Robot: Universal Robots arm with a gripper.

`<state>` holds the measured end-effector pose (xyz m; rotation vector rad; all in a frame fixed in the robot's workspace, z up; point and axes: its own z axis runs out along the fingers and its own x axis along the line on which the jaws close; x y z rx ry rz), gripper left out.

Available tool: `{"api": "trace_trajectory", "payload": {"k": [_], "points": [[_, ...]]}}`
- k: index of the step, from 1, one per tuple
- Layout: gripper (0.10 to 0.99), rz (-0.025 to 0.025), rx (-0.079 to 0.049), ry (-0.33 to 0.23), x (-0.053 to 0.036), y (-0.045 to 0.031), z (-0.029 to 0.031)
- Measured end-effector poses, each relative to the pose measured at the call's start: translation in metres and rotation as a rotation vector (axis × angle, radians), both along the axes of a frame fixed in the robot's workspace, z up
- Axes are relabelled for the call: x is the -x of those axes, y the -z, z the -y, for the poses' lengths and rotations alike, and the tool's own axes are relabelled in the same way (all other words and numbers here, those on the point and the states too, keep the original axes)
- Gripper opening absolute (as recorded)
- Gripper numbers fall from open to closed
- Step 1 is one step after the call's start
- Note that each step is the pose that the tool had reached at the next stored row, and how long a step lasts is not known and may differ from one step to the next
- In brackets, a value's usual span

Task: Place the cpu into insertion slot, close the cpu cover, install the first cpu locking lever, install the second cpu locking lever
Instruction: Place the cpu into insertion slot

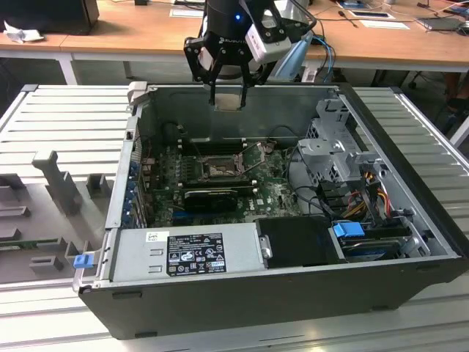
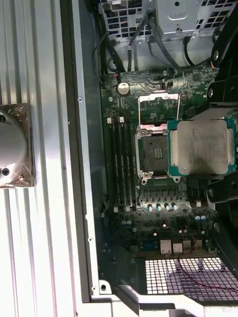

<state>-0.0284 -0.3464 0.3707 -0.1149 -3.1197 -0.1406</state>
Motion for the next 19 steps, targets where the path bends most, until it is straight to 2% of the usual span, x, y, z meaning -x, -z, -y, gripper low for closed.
{"api": "trace_trajectory", "payload": {"k": [19], "points": [[0.529,0.0,0.0,0.024,0.0,0.0002,0.0]]}}
